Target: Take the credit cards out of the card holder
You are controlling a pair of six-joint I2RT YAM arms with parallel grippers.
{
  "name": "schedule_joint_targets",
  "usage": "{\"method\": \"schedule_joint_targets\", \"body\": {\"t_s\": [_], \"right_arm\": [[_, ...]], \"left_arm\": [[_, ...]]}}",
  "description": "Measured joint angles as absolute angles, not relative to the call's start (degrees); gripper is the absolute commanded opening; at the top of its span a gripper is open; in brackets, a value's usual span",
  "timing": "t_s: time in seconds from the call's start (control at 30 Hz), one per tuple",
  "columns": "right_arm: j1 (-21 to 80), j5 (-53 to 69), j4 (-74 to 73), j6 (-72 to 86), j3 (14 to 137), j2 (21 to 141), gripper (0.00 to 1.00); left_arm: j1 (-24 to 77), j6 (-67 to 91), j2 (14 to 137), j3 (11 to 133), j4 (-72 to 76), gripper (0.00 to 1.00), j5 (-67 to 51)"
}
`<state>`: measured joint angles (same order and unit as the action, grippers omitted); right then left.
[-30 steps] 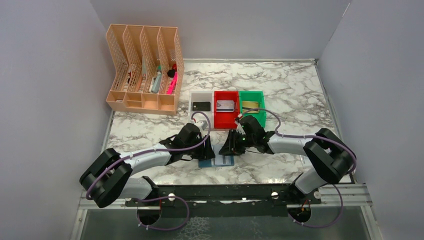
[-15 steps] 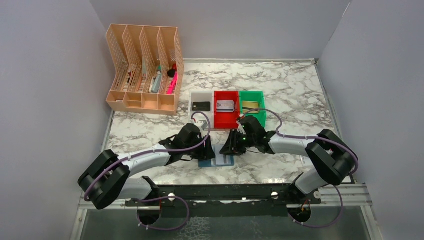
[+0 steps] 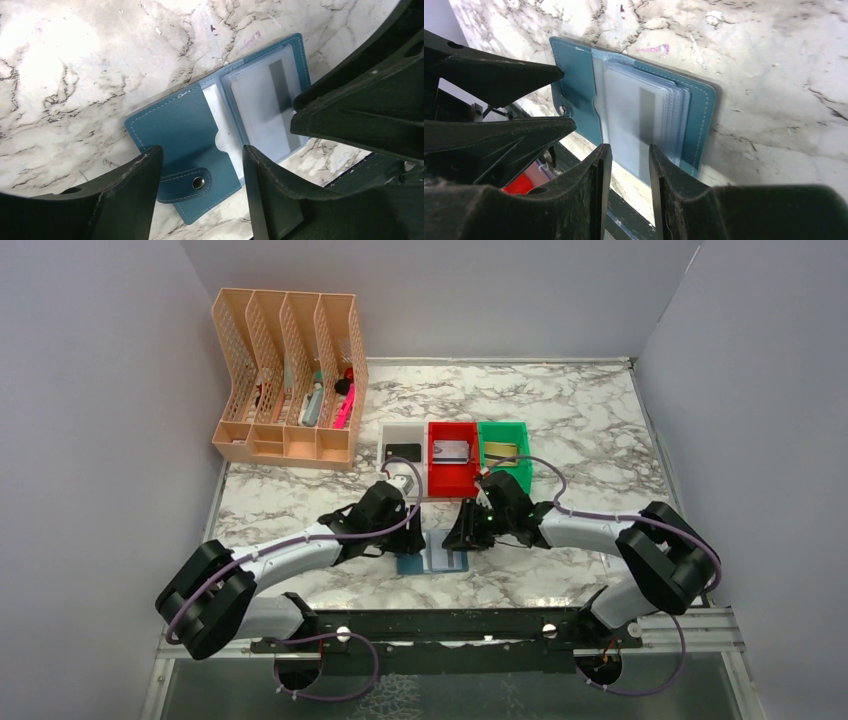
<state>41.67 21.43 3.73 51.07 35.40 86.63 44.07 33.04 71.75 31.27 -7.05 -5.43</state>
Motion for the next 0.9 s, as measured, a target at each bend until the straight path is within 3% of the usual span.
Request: {"method": "schedule_joint_targets", "body": {"t_s": [0.9], "right_arm": [[41.67,17.78,-2.63,47.92,36.71,80.84,0.39]], "left_arm": [[44.05,32.49,73.41,30.48,-6.35,0.56,-5.43]]}}
